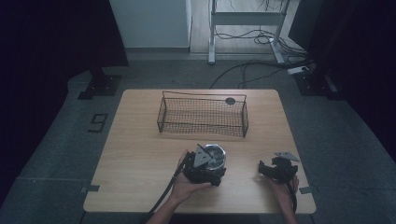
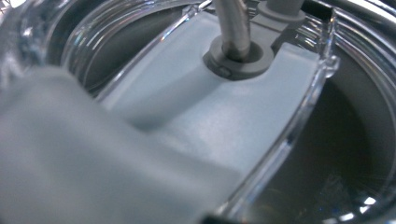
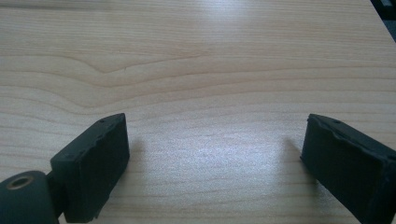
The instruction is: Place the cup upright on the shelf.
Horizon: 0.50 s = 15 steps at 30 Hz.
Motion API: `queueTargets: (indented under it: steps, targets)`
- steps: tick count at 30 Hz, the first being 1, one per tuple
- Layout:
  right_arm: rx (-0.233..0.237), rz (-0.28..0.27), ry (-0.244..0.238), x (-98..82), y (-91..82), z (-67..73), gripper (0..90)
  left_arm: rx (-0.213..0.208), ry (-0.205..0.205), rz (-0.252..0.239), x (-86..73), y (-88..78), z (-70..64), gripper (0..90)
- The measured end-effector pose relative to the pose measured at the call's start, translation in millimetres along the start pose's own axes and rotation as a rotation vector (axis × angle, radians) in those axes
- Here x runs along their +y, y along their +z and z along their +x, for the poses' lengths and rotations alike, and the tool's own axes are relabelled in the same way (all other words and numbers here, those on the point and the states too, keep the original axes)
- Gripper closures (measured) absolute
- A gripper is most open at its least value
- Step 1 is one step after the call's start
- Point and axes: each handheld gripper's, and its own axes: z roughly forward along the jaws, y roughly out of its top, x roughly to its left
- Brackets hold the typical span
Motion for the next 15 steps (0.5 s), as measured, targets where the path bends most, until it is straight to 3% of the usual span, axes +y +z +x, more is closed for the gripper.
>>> queueTargets:
  steps: [6, 12, 15]
  targets:
    - [0.000, 0.000, 0.000, 0.0, 0.0, 0.0, 7.3, -0.006, 0.008, -0.006, -0.6, -0.8, 0.3, 3.0]
    - [0.000, 0.000, 0.000, 0.1, 0.0, 0.0, 7.3, -0.042, -0.029, -0.032, 1.6, -6.1, 5.8, 3.2]
    - [0.000, 0.000, 0.000, 0.1, 0.0, 0.0, 7.3, -0.039, -0.033, -0.043, 3.4, -8.7, 7.1, 3.3]
